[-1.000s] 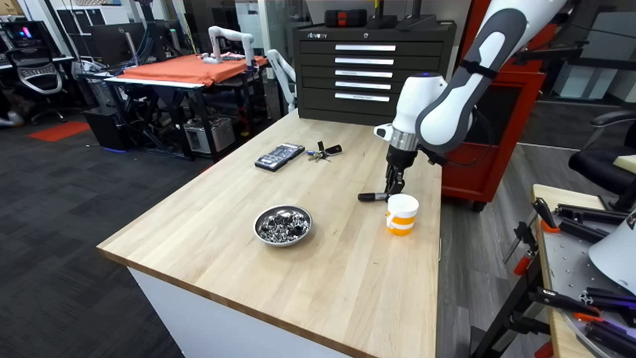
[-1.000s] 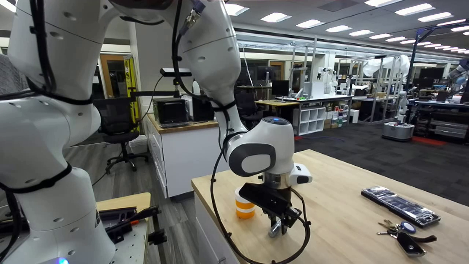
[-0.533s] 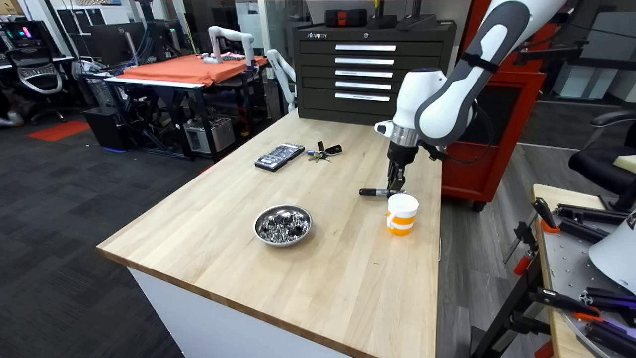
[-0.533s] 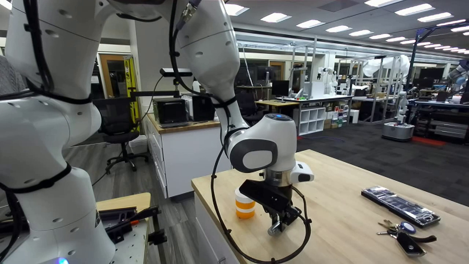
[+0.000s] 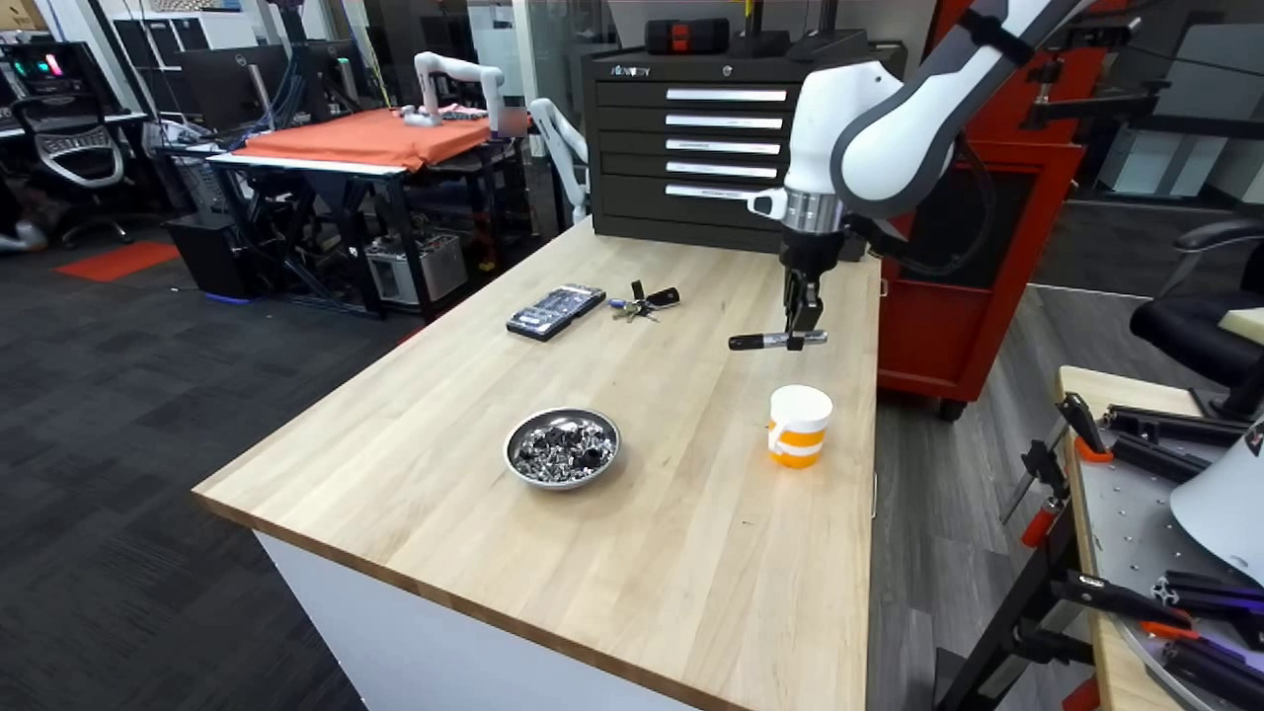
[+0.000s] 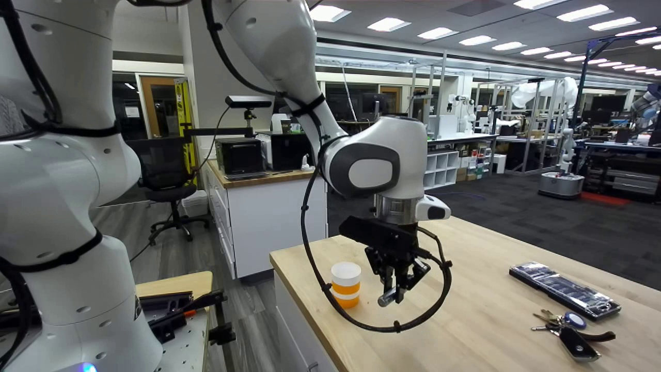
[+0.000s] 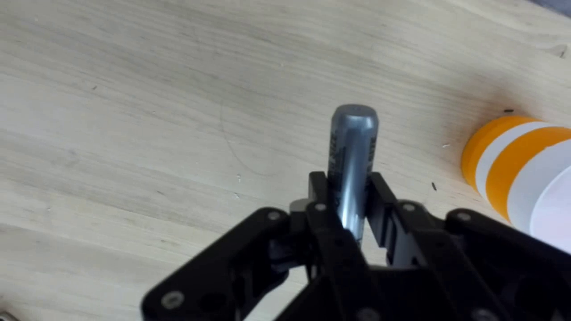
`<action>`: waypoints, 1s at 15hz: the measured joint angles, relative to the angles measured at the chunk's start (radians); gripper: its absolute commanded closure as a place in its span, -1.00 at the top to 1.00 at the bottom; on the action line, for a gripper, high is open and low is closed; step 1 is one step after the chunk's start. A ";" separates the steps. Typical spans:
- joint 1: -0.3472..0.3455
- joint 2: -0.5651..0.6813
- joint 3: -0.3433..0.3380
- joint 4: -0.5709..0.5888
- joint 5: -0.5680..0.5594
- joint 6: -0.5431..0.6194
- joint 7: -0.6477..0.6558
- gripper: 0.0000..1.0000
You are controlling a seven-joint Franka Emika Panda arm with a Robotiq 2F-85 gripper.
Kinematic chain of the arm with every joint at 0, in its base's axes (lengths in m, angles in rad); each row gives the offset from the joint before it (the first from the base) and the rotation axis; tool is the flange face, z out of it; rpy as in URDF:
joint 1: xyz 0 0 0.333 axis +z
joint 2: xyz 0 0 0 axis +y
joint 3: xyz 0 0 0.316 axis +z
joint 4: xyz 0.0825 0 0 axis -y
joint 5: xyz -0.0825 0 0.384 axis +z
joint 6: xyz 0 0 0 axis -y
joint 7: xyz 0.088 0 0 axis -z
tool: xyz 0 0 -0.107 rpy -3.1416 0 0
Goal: Put the marker in the cup
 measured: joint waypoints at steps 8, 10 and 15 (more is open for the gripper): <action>0.116 -0.141 -0.090 0.007 -0.058 -0.231 -0.055 -0.88; 0.132 -0.153 -0.092 0.018 -0.057 -0.284 -0.096 -0.88; 0.178 -0.158 -0.094 0.071 -0.060 -0.442 -0.174 -0.88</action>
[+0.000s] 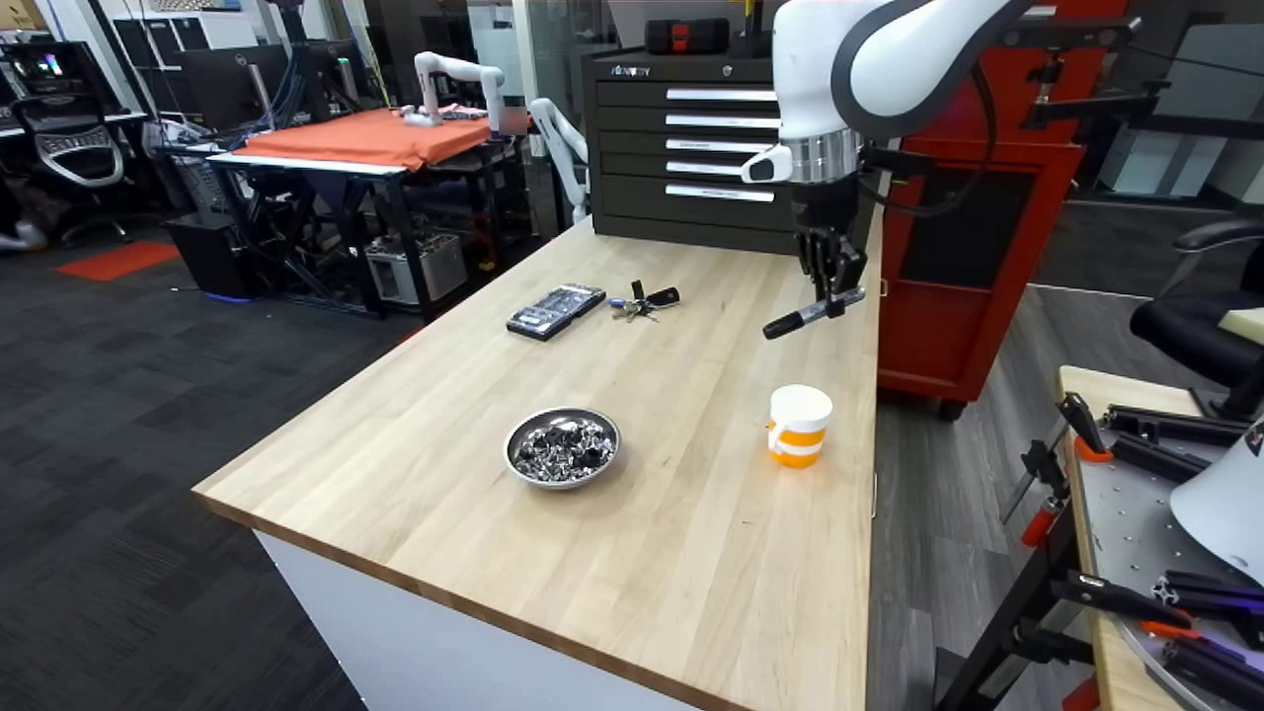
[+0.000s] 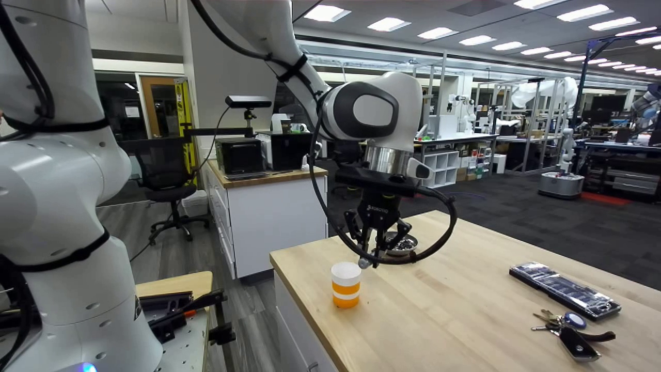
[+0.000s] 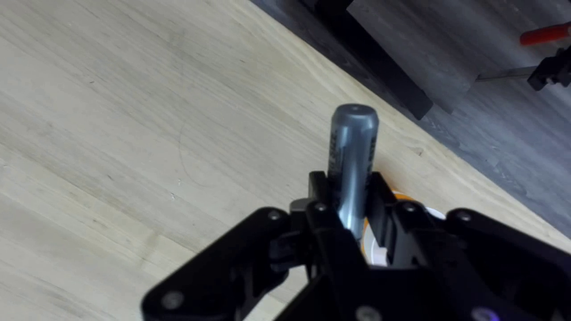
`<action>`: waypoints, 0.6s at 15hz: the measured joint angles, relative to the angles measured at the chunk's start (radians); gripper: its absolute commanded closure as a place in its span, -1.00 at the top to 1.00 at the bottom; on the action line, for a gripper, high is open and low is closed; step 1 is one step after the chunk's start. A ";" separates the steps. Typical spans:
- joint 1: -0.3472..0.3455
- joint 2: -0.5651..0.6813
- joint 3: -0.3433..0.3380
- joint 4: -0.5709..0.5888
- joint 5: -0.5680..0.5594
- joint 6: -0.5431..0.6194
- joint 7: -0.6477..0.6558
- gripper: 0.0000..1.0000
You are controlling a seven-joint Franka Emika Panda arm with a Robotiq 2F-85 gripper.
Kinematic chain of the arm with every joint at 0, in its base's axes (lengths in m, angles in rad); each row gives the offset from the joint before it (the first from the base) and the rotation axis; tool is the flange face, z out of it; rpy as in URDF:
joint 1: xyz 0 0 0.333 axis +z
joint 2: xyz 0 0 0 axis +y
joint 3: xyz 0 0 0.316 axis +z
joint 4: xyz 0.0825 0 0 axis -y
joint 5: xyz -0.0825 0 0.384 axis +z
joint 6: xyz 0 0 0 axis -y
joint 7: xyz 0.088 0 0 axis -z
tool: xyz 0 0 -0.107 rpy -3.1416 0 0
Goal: Put the marker in the cup
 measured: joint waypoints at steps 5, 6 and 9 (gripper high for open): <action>0.055 0.004 0.001 0.070 -0.044 -0.163 -0.030 -0.88; 0.066 0.007 0.002 0.083 -0.058 -0.195 -0.034 -0.88; 0.095 0.029 0.008 0.125 -0.096 -0.283 -0.042 -0.88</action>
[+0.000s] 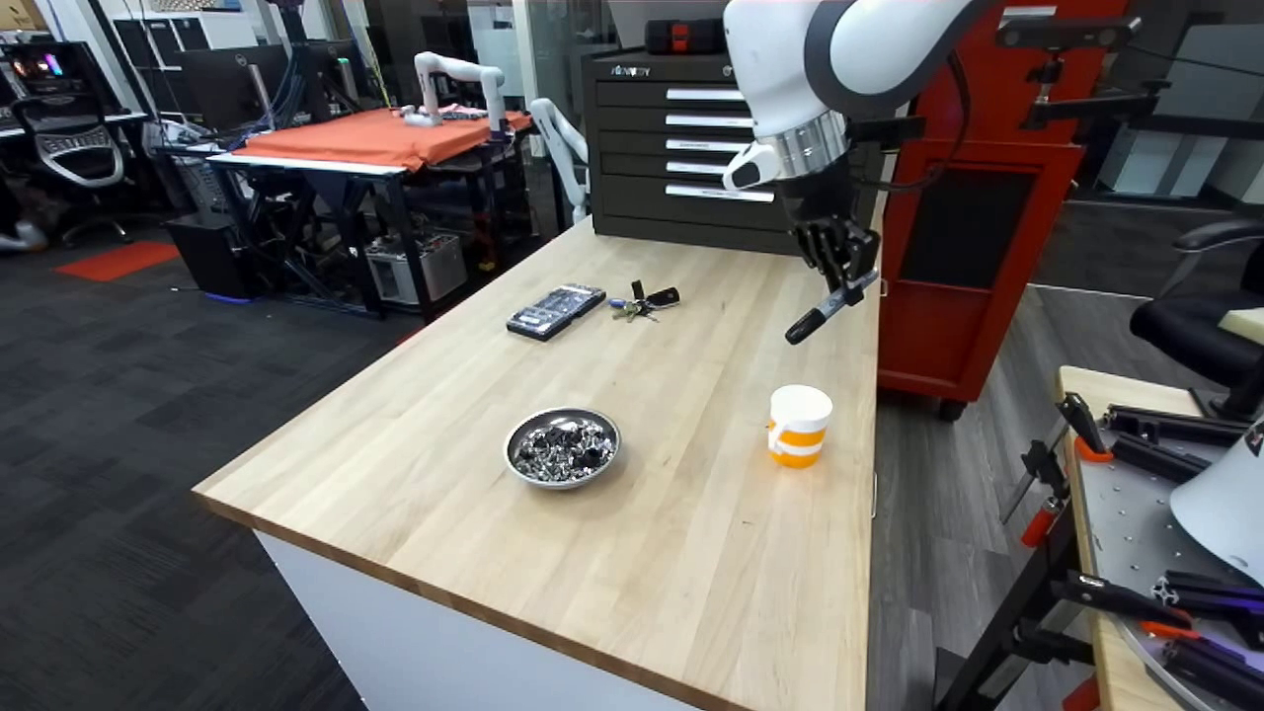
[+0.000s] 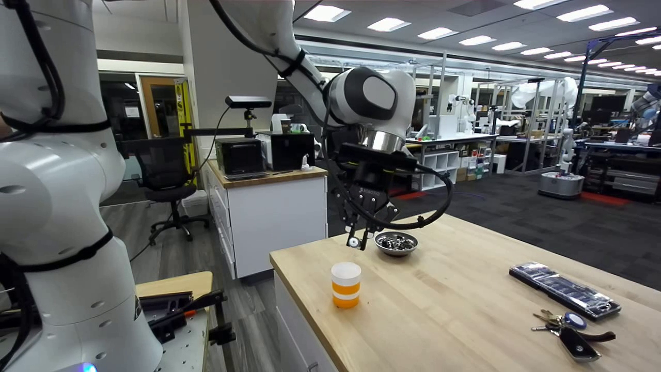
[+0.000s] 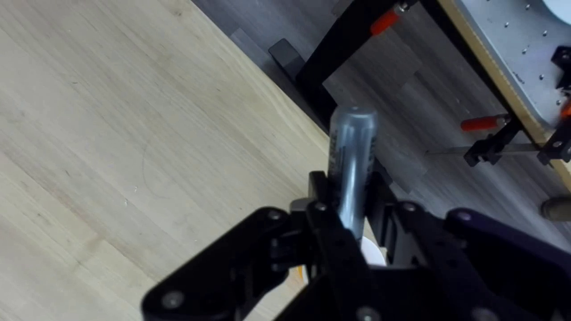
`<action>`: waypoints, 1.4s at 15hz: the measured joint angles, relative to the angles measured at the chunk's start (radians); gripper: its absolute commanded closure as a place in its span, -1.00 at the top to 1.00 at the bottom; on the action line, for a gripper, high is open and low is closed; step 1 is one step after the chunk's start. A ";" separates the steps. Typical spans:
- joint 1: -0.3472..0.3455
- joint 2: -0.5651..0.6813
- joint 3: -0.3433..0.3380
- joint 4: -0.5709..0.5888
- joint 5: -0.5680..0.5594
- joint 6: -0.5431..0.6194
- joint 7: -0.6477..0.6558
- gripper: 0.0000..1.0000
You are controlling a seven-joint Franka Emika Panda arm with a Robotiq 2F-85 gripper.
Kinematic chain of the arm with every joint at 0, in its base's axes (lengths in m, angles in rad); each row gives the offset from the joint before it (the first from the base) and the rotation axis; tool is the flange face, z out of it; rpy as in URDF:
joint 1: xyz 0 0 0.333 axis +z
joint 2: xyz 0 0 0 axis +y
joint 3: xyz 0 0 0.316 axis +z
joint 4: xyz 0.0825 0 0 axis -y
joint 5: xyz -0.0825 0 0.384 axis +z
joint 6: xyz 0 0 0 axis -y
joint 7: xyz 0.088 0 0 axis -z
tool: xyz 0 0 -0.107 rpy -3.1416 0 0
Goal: Put the marker in the cup
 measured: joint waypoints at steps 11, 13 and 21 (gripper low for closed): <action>0.059 0.161 0.029 0.144 -0.093 -0.163 -0.039 -0.88; 0.064 0.190 0.036 0.168 -0.102 -0.190 -0.043 -0.88; 0.082 0.284 0.060 0.239 -0.128 -0.240 -0.071 -0.88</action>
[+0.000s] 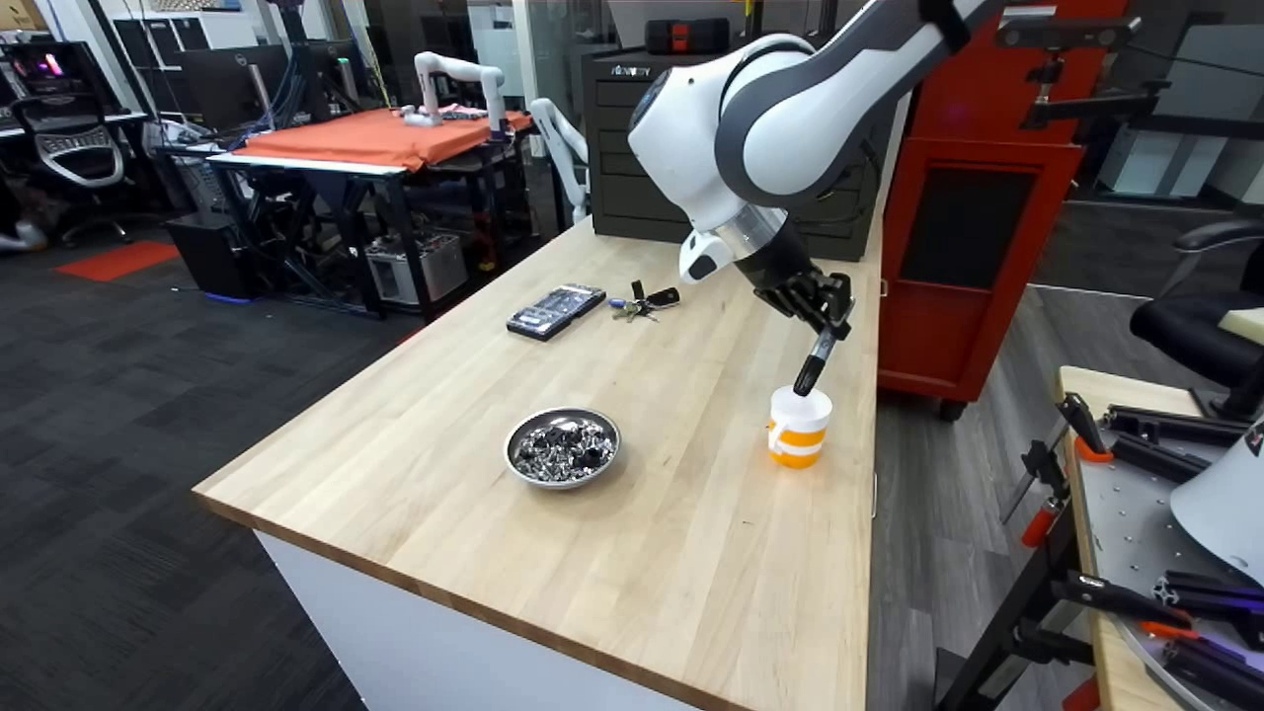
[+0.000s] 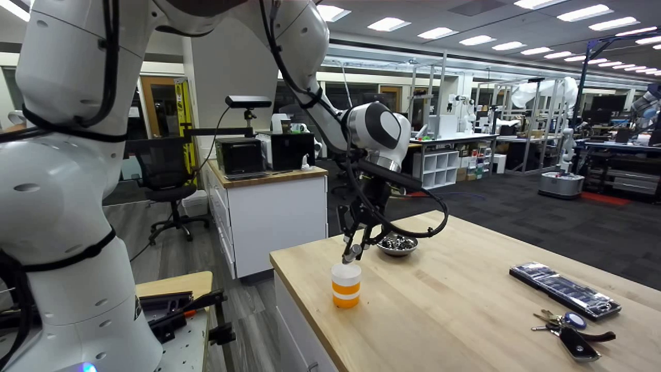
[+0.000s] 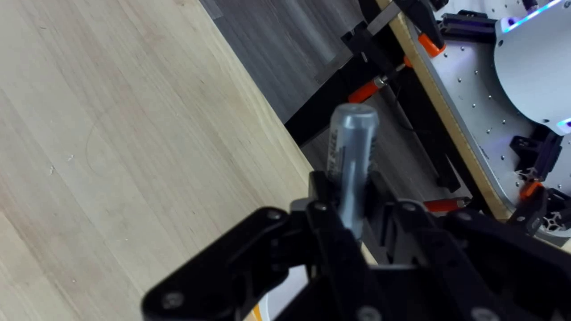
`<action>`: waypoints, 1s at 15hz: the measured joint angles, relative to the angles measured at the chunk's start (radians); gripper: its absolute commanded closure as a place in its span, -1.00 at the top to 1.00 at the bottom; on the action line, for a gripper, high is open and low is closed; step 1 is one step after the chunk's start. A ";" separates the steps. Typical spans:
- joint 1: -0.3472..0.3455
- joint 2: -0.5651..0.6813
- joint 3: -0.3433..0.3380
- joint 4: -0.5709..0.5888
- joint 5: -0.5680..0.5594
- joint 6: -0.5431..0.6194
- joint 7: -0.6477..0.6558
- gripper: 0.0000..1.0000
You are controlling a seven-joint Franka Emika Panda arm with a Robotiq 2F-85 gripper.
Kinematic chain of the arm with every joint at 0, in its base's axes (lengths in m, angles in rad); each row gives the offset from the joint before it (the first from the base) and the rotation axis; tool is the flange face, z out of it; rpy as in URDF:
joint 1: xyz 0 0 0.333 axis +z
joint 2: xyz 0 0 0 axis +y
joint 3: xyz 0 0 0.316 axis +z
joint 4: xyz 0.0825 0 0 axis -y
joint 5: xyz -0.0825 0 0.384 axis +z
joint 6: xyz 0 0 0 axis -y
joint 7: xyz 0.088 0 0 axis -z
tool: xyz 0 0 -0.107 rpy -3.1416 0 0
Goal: Put the marker in the cup
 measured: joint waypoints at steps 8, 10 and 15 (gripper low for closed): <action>0.014 0.092 0.012 0.045 -0.002 -0.028 -0.038 -0.88; 0.020 0.118 0.015 0.065 -0.011 -0.052 -0.046 -0.88; 0.053 0.186 0.020 0.144 -0.076 -0.133 -0.066 -0.88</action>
